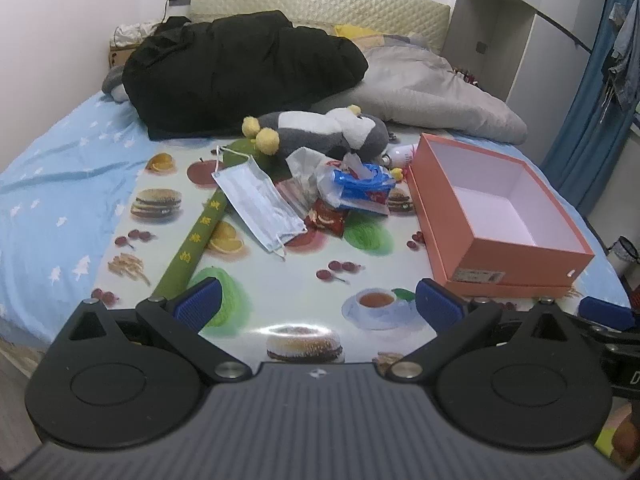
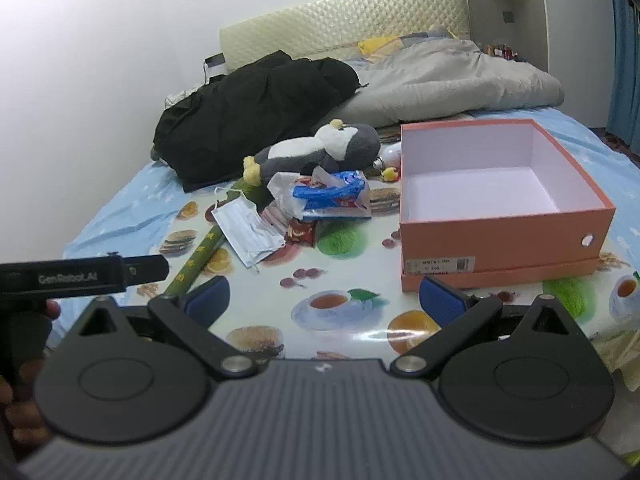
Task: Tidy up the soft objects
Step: 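Move both tools toward the pile of items beside the pink box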
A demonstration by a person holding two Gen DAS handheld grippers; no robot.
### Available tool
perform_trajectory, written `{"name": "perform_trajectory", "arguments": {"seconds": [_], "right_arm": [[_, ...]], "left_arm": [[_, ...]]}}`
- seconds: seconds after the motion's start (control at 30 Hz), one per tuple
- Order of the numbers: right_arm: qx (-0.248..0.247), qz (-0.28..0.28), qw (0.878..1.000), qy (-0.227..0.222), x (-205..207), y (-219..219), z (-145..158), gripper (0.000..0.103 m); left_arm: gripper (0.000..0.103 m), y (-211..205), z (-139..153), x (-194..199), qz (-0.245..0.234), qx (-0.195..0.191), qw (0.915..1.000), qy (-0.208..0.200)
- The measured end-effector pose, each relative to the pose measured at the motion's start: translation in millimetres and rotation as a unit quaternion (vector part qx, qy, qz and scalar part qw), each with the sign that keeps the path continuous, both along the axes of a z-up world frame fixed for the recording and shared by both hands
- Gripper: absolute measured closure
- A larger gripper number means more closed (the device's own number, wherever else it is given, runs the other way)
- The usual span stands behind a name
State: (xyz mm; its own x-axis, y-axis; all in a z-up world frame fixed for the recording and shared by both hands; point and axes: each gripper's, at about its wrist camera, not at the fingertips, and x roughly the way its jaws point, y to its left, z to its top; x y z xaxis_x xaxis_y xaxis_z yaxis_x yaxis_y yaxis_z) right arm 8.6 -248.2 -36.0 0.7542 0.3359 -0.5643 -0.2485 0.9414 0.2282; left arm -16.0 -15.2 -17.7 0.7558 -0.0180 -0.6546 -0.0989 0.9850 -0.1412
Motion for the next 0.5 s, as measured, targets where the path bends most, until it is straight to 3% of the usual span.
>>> {"name": "perform_trajectory", "arguments": {"seconds": [0.23, 0.5], "right_arm": [[-0.005, 0.009, 1.0, -0.008, -7, 5, -14, 0.0], [-0.004, 0.01, 1.0, 0.014, 7, 8, -31, 0.0]], "left_arm": [[0.0, 7, -16, -8, -0.006, -0.002, 1.0, 0.001], [0.0, 17, -35, 9, -0.007, -0.018, 0.9995, 0.024]]}}
